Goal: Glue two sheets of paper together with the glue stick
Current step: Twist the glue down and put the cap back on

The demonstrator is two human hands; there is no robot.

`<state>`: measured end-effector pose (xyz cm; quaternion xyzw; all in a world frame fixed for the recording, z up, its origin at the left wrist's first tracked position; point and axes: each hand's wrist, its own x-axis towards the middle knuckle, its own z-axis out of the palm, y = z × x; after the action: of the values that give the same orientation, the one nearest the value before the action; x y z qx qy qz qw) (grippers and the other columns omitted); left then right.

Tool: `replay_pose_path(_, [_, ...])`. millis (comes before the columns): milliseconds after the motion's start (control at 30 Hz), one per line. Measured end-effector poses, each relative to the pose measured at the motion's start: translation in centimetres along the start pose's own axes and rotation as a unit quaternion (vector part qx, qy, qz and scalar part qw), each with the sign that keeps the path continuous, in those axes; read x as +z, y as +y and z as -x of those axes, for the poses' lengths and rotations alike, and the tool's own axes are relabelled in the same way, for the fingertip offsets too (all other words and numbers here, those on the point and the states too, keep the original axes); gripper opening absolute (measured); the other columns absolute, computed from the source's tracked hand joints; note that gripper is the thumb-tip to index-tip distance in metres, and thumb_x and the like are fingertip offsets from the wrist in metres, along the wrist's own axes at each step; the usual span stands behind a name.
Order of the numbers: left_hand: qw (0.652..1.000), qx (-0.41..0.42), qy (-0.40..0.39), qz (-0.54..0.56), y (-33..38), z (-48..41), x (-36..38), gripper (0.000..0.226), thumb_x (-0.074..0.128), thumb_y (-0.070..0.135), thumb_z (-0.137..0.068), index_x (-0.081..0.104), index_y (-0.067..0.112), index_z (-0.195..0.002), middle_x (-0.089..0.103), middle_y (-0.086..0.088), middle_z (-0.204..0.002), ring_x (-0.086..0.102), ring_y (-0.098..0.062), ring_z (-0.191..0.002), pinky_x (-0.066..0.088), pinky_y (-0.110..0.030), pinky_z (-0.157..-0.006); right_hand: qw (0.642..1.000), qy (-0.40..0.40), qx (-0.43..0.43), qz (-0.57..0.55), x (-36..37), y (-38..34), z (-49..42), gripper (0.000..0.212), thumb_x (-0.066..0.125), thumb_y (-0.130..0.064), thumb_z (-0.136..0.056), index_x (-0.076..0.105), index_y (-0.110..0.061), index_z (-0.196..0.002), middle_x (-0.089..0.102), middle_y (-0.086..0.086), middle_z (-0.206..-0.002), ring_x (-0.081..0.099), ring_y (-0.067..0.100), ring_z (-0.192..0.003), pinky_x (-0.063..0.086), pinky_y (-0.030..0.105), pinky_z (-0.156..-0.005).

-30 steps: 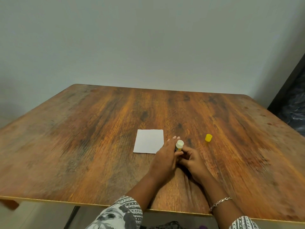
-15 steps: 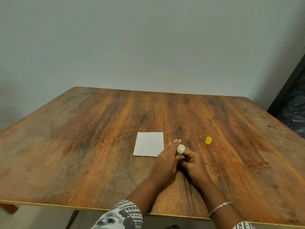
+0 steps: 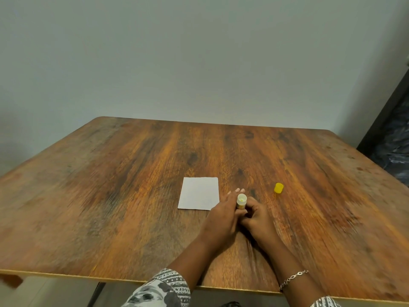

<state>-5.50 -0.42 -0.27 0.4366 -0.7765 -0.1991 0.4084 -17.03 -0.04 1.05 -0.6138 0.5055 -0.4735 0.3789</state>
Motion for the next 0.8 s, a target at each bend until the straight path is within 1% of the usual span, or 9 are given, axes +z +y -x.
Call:
replay_pose_path(67, [1.000,0.000,-0.002,0.001,0.0,0.0,0.0,0.045,0.043,0.022,-0.096,0.032,0.019,-0.141,0.044,-0.002,-0.143,0.039,-0.015,-0.133,0.037,-0.031,-0.109,1.000,0.000,0.009,0.008,0.0,0.3,-0.1,0.042,0.057,0.017,-0.074,0.067,-0.015,-0.099,0.064,0.014,-0.099,0.061,0.020,-0.093,0.052,0.015,-0.071])
replay_pose_path(133, [1.000,0.001,0.001,-0.001,-0.1,-0.1,0.0,0.046,0.043,0.020,-0.096,0.031,0.020,-0.141,0.042,-0.002,-0.144,0.037,-0.014,-0.134,0.034,-0.029,-0.110,1.000,-0.008,0.015,-0.002,0.0,0.4,-0.1,0.039,0.055,0.015,-0.077,0.067,-0.015,-0.100,0.067,0.009,-0.100,0.063,0.017,-0.095,0.053,0.017,-0.074])
replay_pose_path(300, [1.000,0.000,0.004,-0.004,-0.1,-0.1,0.0,0.046,0.042,0.022,-0.097,0.030,0.022,-0.142,0.041,0.000,-0.145,0.034,-0.014,-0.135,0.033,-0.030,-0.111,0.998,-0.019,0.026,-0.063,-0.2,0.4,0.0,0.033,0.054,0.013,-0.079,0.069,-0.011,-0.095,0.073,0.005,-0.093,0.068,0.017,-0.089,0.055,0.024,-0.073])
replay_pose_path(433, [1.000,0.003,-0.002,-0.011,-0.2,-0.1,0.0,0.045,0.040,0.024,-0.097,0.032,0.018,-0.141,0.047,-0.005,-0.141,0.041,-0.018,-0.131,0.038,-0.035,-0.107,1.000,-0.014,0.017,0.012,0.2,0.6,-0.2,0.038,0.054,0.016,-0.075,0.067,-0.012,-0.097,0.070,0.009,-0.096,0.065,0.020,-0.093,0.054,0.031,-0.078])
replay_pose_path(600, [1.000,-0.001,0.011,-0.002,0.0,-0.1,-0.3,0.043,0.042,0.021,-0.096,0.037,0.015,-0.138,0.051,-0.004,-0.137,0.048,-0.016,-0.125,0.039,-0.025,-0.104,0.996,-0.065,0.064,0.021,-0.7,0.3,-0.6,0.040,0.056,0.011,-0.077,0.063,-0.014,-0.107,0.067,0.006,-0.104,0.062,0.017,-0.098,0.050,0.022,-0.078])
replay_pose_path(633, [1.000,-0.005,0.016,-0.002,0.0,-0.1,-0.3,0.042,0.042,0.021,-0.096,0.039,0.014,-0.137,0.052,-0.004,-0.136,0.048,-0.015,-0.125,0.038,-0.022,-0.102,0.996,-0.049,0.049,0.054,-1.2,0.2,-0.7,0.035,0.059,0.008,-0.077,0.065,-0.013,-0.105,0.066,0.004,-0.102,0.061,0.016,-0.094,0.049,0.019,-0.077])
replay_pose_path(700, [1.000,-0.013,0.025,-0.002,0.0,-0.1,-0.3,0.039,0.043,0.019,-0.095,0.043,0.013,-0.133,0.055,-0.003,-0.132,0.052,-0.014,-0.119,0.036,-0.013,-0.096,0.973,0.028,-0.002,0.228,-2.7,0.2,-1.2,0.023,0.061,0.001,-0.079,0.067,-0.010,-0.098,0.062,0.002,-0.095,0.057,0.014,-0.087,0.041,0.014,-0.070])
replay_pose_path(767, [0.999,-0.018,0.035,0.001,0.0,-0.2,-0.3,0.032,0.044,0.018,-0.095,0.050,0.013,-0.126,0.062,-0.004,-0.121,0.058,-0.011,-0.103,0.034,-0.002,-0.084,0.914,0.084,-0.047,0.395,-4.3,0.2,-1.9,0.018,0.056,-0.003,-0.083,0.067,-0.011,-0.095,0.060,0.005,-0.097,0.055,0.022,-0.090,0.034,0.024,-0.070])
replay_pose_path(800, [0.999,-0.021,0.038,0.000,0.0,-0.3,-0.3,0.027,0.045,0.018,-0.095,0.052,0.014,-0.121,0.064,-0.004,-0.115,0.056,-0.006,-0.093,0.035,0.000,-0.075,0.884,0.086,-0.056,0.456,-5.1,0.4,-2.4,0.019,0.054,-0.004,-0.084,0.065,-0.010,-0.098,0.059,0.008,-0.105,0.054,0.027,-0.097,0.036,0.028,-0.073])
